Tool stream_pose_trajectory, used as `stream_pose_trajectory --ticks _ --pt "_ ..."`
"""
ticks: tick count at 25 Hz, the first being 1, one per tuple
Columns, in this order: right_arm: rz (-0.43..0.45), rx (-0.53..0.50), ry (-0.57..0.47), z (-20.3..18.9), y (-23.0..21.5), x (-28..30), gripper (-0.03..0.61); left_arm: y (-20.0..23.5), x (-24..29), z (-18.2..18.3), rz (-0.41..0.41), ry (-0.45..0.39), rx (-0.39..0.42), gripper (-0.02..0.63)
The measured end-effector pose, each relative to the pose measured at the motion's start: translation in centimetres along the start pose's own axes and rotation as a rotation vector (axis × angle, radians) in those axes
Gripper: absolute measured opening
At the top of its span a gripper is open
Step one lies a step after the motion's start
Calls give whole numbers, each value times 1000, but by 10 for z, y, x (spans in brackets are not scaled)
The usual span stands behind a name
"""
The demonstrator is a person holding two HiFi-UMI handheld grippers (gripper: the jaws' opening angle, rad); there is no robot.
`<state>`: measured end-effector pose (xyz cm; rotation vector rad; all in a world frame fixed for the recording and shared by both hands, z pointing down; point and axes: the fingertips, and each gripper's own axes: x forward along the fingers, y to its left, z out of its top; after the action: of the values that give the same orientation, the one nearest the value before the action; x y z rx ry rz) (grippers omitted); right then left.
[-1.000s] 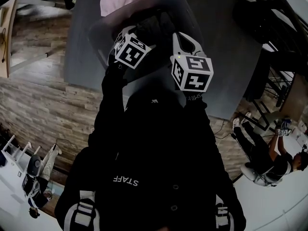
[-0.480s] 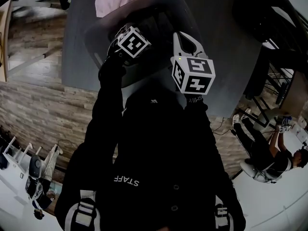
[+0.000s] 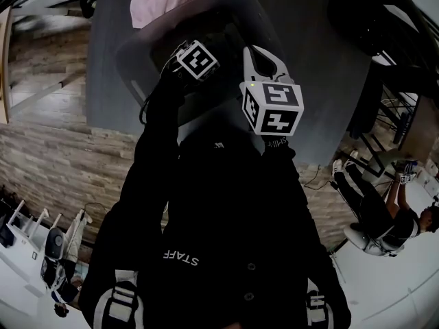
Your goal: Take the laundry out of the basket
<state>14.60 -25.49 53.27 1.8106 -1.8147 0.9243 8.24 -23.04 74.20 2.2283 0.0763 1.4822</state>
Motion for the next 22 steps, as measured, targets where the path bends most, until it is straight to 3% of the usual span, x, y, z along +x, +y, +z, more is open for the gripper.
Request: stream_pose_trajectory --ticks 10,18,22 --pt "-5 -14 -13 0 0 -3 13 2 18 -3 -128 19 -69 581" --pt "10 61 -62 5 -8 -11 13 0 -1 1 -44 1 -98 468" --pt "2 57 -99 10 -11 -23 14 1 -17 11 57 -62 -88 439"
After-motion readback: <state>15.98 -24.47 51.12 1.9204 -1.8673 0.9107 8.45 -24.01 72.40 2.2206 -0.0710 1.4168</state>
